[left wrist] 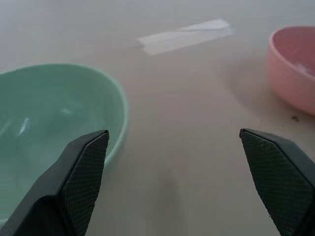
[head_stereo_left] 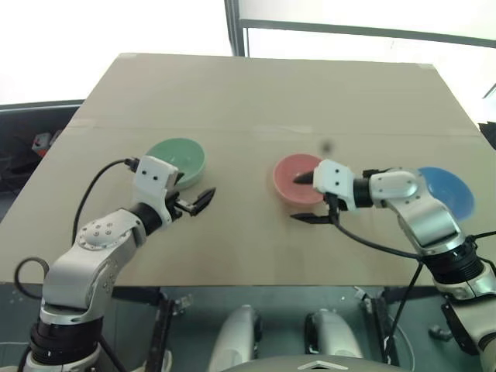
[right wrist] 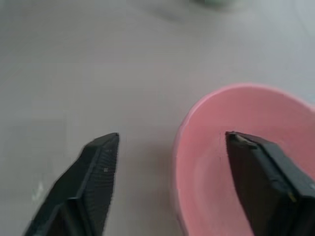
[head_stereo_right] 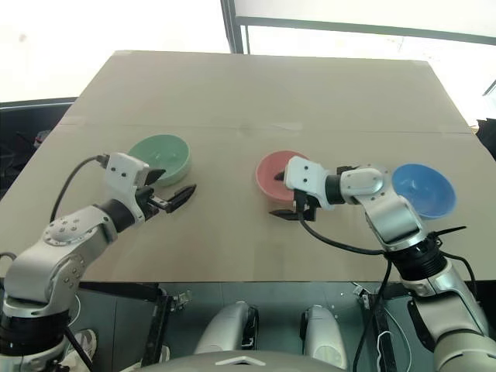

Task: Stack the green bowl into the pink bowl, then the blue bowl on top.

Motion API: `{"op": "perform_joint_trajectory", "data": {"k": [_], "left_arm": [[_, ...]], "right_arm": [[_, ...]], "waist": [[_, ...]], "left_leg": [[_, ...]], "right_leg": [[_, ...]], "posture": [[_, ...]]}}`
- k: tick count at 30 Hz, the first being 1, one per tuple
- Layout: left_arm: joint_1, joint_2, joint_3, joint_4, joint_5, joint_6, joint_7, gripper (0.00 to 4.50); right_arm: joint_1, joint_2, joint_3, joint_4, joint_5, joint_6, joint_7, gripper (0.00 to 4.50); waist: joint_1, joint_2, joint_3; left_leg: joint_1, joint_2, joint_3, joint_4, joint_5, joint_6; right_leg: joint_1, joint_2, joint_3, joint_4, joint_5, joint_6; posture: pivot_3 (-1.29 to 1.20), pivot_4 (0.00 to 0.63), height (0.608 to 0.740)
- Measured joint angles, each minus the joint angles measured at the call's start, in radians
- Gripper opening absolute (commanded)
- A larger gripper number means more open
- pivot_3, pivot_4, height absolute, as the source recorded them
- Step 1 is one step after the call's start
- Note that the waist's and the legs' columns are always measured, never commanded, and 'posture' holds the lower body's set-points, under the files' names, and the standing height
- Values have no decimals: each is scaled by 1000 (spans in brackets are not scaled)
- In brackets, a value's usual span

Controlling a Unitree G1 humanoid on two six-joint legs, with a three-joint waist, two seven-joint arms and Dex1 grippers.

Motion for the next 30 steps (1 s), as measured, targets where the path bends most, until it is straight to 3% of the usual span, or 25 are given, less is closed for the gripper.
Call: {"op": "perform_joint_trajectory", "data": {"k": [4, 13, 16, 17, 18, 21, 22, 25, 26, 30], "left_arm": [[-65, 42, -44, -4, 40, 88, 13, 4500], [-233, 126, -233, 46, 185, 222, 26, 4500], [-264, 135, -287, 78, 236, 226, 22, 3174], [-265, 137, -290, 80, 239, 226, 22, 3082], [-267, 141, -299, 86, 250, 223, 15, 2247], [-273, 143, -310, 96, 265, 218, -2, 1676], [-286, 143, -315, 103, 275, 215, -8, 1134], [-305, 145, -329, 114, 291, 207, -32, 258], [-307, 145, -336, 115, 292, 204, -45, 61], [-325, 141, -345, 119, 290, 186, -100, 61]], "right_arm": [[40, 4, -81, -107, 71, 45, -50, 4412], [56, 31, -110, -141, 94, 48, -169, 4412], [56, 50, -109, -140, 107, 48, -185, 4500], [56, 50, -109, -140, 108, 48, -187, 4500], [56, 50, -109, -140, 111, 48, -193, 4500], [56, 62, -112, -140, 128, 49, -207, 4500], [56, 68, -116, -140, 137, 50, -216, 4500], [57, 66, -124, -142, 154, 57, -231, 4500], [59, 65, -125, -145, 161, 60, -238, 4500], [79, 52, -137, -159, 173, 69, -258, 4500]], "waist": [[8, 0, 0], [7, -1, 0], [7, -1, 0], [7, -1, 0], [7, -1, 0], [8, -1, 1], [8, -1, 1], [7, -1, 1], [7, -1, 1], [9, -2, 1]], "left_leg": [[0, 0, 0, 0, 0, 0], [0, 0, 1, 0, 0, 0], [-1, 0, 1, 0, 0, 0], [-1, 0, 1, 0, 0, 0], [-1, 0, 1, 0, 0, 0], [-1, 0, 1, 0, 0, 0], [-1, 0, 1, 0, 0, 0], [-1, 0, 1, 0, 0, 0], [-1, 0, 1, 0, 0, 0], [-2, 0, 1, 0, 0, 0]], "right_leg": [[0, 0, 0, 0, 0, 0], [0, 1, 0, 0, 0, 0], [-1, 1, 1, 0, 0, 0], [-1, 1, 1, 0, 0, 0], [-1, 1, 1, 1, 0, 0], [-1, 1, 1, 0, 0, 0], [-1, 1, 1, 0, 0, 0], [-1, 1, 1, 1, 0, 0], [-1, 1, 1, 1, 0, 0], [-2, 1, 1, 1, 0, 0]], "posture": [[0, 150, 698], [0, 150, 698], [0, 150, 698], [0, 150, 698], [0, 150, 698], [0, 150, 698], [0, 150, 698], [0, 150, 698], [0, 150, 698], [0, 150, 698]]}}
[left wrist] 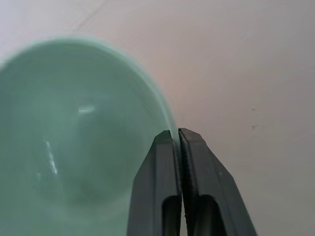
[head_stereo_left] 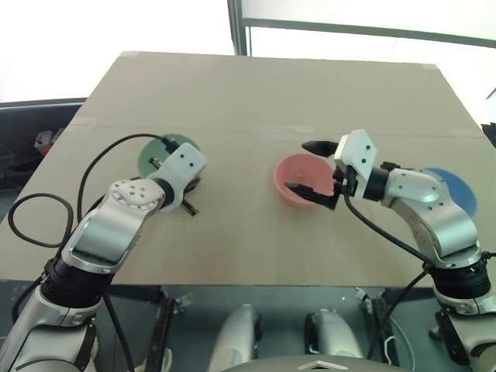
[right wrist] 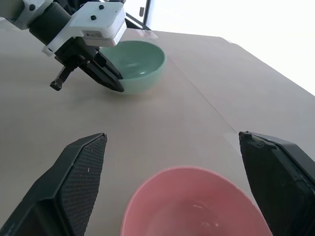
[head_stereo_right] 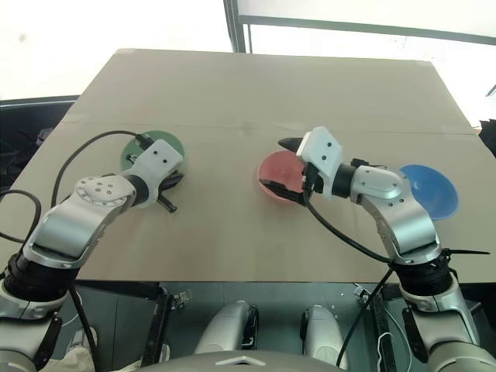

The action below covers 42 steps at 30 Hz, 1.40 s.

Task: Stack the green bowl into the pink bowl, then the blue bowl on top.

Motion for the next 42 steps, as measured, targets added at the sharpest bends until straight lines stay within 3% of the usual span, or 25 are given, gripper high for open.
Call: {"op": "perform_joint_trajectory", "data": {"k": [6, 12, 17, 21, 27, 29, 35, 39, 42], "left_arm": [[-78, -5, -3, -5, -20, -103, -134, 61], [-288, -94, -87, 87, -41, -421, -412, 61], [-328, -202, -166, 211, -35, -618, -552, 61], [-360, -270, -198, 322, -19, -726, -643, 1176], [-377, -286, -197, 392, -60, -703, -774, 3557], [-374, -283, -186, 393, -79, -674, -782, 3557], [-279, -356, 50, 383, -230, -669, -681, 3557], [-192, -288, 149, 354, -392, -533, -747, 4456], [-147, -276, 175, 299, -432, -520, -756, 4456]], "right_arm": [[85, -42, -76, -58, 28, 26, -42, 4500], [250, -111, -230, -174, 45, 87, -119, 4500], [346, -119, -306, -240, 46, 113, -181, 4500], [421, -119, -345, -289, 41, 133, -229, 4500], [488, -123, -380, -340, 30, 154, -279, 4500], [522, -136, -393, -346, 19, 167, -290, 4500], [587, -221, -466, -294, -50, 218, -317, 4500], [593, -250, -487, -199, -80, 249, -316, 4500], [534, -255, -455, -126, -82, 264, -309, 4500]], "waist": [[2, -1, 1], [2, -2, 1], [-2, -2, 1], [-1, -2, 1], [-1, -2, 1], [0, -2, 1], [-1, -2, 1], [-3, -2, 1], [-1, -2, 1]], "left_leg": [[0, 0, 0, 0, 0, 0], [0, -1, 1, 1, 0, 0], [0, -1, 2, 1, 0, 0], [0, 0, 2, 1, 0, 1], [0, 0, 2, 2, 0, 1], [0, 0, 1, 2, 0, 1], [0, 1, 2, 3, -1, 2], [1, 2, 2, 3, -1, 2], [2, 1, 2, 4, -1, 2]], "right_leg": [[0, 0, 0, 0, 0, 0], [0, 0, 0, 0, 0, 0], [0, 2, 2, 0, 0, 0], [0, 2, 2, 0, 0, 0], [0, 2, 2, 1, 0, 0], [0, 2, 2, 1, 0, 0], [1, 1, 3, 1, 0, 0], [0, 2, 3, 1, 0, 0], [3, 1, 3, 0, 0, 0]], "posture": [[0, 150, 698], [0, 150, 698], [0, 150, 698], [0, 150, 698], [0, 150, 698], [0, 150, 698], [0, 150, 698], [0, 150, 698], [0, 150, 698]]}}
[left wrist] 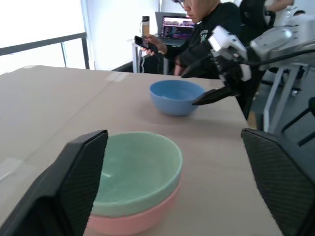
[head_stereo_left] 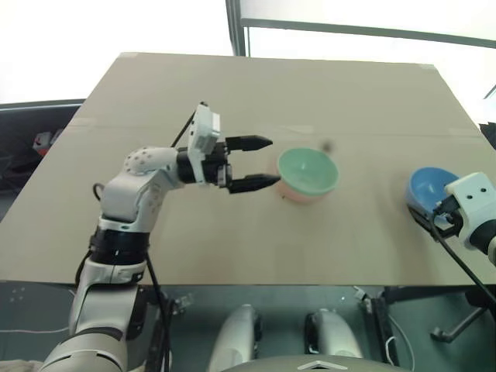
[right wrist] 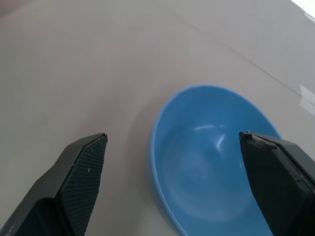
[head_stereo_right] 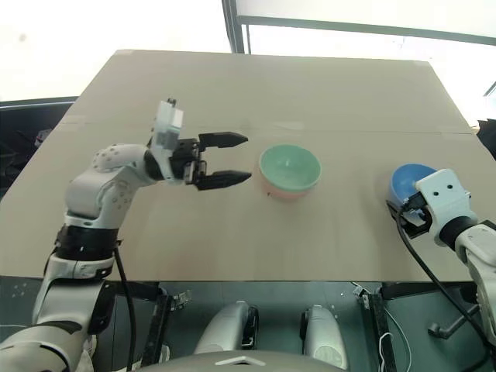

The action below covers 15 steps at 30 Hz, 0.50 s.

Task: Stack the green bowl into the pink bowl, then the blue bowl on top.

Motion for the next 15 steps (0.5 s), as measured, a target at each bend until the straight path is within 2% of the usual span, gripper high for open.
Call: {"op": "perform_joint_trajectory", "data": {"k": [1, 2, 5, 10, 11, 15], "left_arm": [[13, -2, 2, -9, -7, 1, 6, 4500], [22, -3, 4, -18, -16, 8, 12, 4500], [38, -1, 23, -33, -42, 35, 29, 4500], [72, 10, 29, -64, -62, 64, 51, 4500], [84, 11, 30, -72, -63, 65, 57, 4500], [108, 8, 31, -80, -60, 61, 100, 4500]], "right_arm": [[-22, -1, 16, 34, -2, 0, 0, 3990], [-36, -1, 28, 65, -4, -3, 1, 3814], [-64, -2, 68, 155, -22, -15, 5, 2565], [-88, -11, 110, 244, -44, -57, 26, 258], [-93, -12, 116, 258, -48, -66, 28, 42], [-108, -19, 122, 268, -63, -120, 46, 42]], "waist": [[1, 0, 0], [3, 0, 0], [4, 0, 0], [-1, 0, 0], [-1, 0, 0], [1, 0, 0]], "left_leg": [[0, 0, -1, 1, 0, 0], [0, 0, -1, 1, 0, 0], [0, 0, -2, 2, 0, 0], [0, 0, -1, 1, 0, 0], [0, 0, -1, 1, 0, 0], [0, 0, -2, 1, 0, 0]], "right_leg": [[1, 0, 0, 0, 0, 0], [1, 0, -1, 0, 0, 0], [1, 0, -2, 0, 0, 0], [1, 0, -1, 0, 0, 0], [1, 0, -1, 0, 0, 0], [1, 0, -1, 0, 0, 0]], "posture": [[0, 150, 698], [0, 150, 698], [0, 150, 698], [0, 150, 698], [0, 150, 698], [0, 150, 698]]}}
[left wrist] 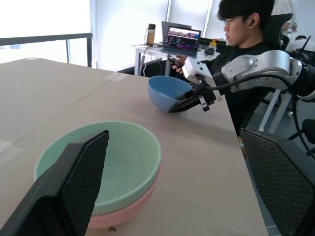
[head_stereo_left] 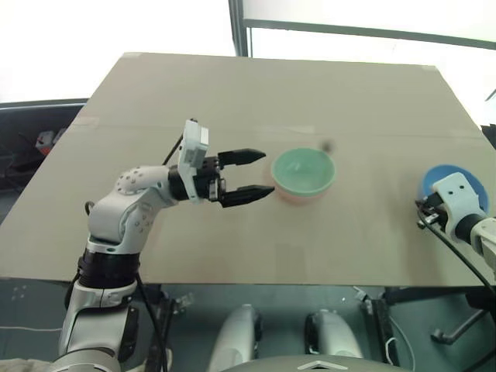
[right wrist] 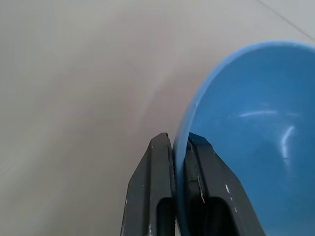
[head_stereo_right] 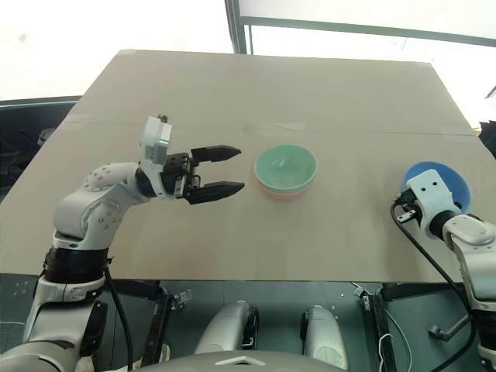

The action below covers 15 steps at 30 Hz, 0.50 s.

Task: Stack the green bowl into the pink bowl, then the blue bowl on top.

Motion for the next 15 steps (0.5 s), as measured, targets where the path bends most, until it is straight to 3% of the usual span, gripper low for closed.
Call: {"op": "perform_joint_trajectory", "data": {"k": [6, 9, 15], "left_arm": [[19, -38, 8, 29, 80, -78, 105, 4500], [35, -50, 9, 73, 135, -128, 155, 4500], [61, -59, 22, 116, 181, -168, 199, 4500]], "right_arm": [[-56, 20, -1, -111, 105, -52, 88, 42], [-173, 66, 36, -263, 231, -16, 130, 42], [-343, 143, 263, -329, 284, 30, 153, 42]], "waist": [[-4, 1, 0], [-10, 1, 0], [3, -1, 0]], "left_leg": [[1, 1, 1, 0, 0, 0], [1, 2, 0, 0, 0, 0], [-1, -1, -2, 1, -1, 1]], "right_leg": [[0, 1, 1, 0, 0, 0], [0, 2, 0, 0, 0, 0], [0, -1, -2, -1, 0, 0]], "posture": [[0, 150, 698], [0, 150, 698], [0, 150, 698]]}}
